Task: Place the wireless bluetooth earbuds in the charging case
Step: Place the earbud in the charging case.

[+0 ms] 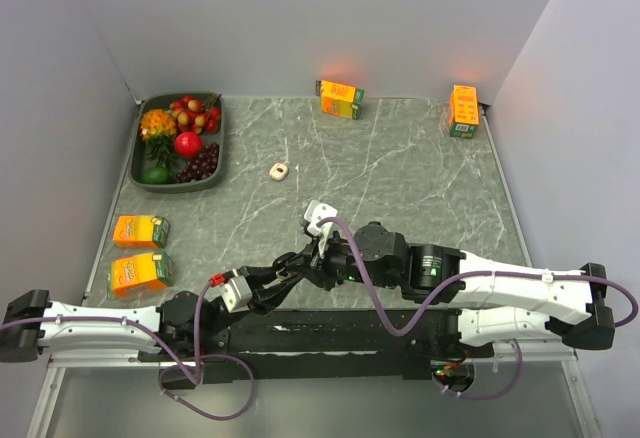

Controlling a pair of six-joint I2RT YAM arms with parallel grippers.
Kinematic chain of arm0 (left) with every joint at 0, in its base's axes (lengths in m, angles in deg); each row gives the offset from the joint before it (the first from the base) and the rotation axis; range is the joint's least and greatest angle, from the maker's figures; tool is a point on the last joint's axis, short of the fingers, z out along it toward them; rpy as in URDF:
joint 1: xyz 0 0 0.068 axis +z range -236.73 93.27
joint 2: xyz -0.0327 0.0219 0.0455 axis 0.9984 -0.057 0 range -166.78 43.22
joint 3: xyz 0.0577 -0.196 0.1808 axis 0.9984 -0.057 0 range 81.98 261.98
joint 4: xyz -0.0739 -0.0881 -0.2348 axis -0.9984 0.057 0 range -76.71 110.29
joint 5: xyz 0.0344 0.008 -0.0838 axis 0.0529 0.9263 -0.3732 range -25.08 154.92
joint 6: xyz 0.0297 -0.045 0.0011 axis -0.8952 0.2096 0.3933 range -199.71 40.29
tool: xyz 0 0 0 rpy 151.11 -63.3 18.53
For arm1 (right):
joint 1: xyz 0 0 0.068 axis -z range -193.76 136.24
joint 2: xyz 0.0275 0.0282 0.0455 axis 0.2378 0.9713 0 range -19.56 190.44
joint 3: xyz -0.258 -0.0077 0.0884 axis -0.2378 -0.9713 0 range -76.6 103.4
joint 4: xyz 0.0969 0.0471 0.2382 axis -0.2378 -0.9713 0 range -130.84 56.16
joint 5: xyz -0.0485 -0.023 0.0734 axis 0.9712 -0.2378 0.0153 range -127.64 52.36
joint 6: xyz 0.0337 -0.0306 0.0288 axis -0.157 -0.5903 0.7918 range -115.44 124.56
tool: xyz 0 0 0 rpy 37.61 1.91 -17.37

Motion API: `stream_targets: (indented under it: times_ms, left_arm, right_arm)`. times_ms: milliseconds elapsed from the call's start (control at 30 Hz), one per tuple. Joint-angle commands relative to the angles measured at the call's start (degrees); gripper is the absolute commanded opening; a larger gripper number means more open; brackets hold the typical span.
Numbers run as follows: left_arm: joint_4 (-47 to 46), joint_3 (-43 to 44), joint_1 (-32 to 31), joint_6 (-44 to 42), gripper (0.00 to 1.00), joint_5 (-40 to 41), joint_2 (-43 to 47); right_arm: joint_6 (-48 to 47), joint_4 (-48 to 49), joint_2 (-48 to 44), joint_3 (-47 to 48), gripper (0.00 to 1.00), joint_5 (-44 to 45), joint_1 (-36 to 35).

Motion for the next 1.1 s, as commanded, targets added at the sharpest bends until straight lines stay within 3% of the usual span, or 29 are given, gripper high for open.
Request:
stream_targets:
  times_ms: [0, 533, 933, 1067]
  left_arm:
    - [-2.5, 2.4, -0.3, 0.9, 0.01, 0.6, 0.6]
    - [-2.5, 2.7, -0.3, 0.5, 0.01, 1.1, 0.6]
    - [-3.2, 3.2, -0.3, -0.2, 0.01, 0.9, -0.1]
    - [-3.2, 3.2, -0.3, -0.2, 0.01, 0.9, -0.1]
  right_arm:
    - [0.5, -0.7, -0.9, 2.3, 0.2, 1.3, 0.4]
    - [1.9, -3.6, -2.9, 1.1, 0.18, 4.1, 1.6]
    - [1.4, -3.6, -3.1, 0.5, 0.18, 0.5, 1.6]
    - [1.4, -3.1, -3.9, 0.3, 0.22, 1.1, 1.6]
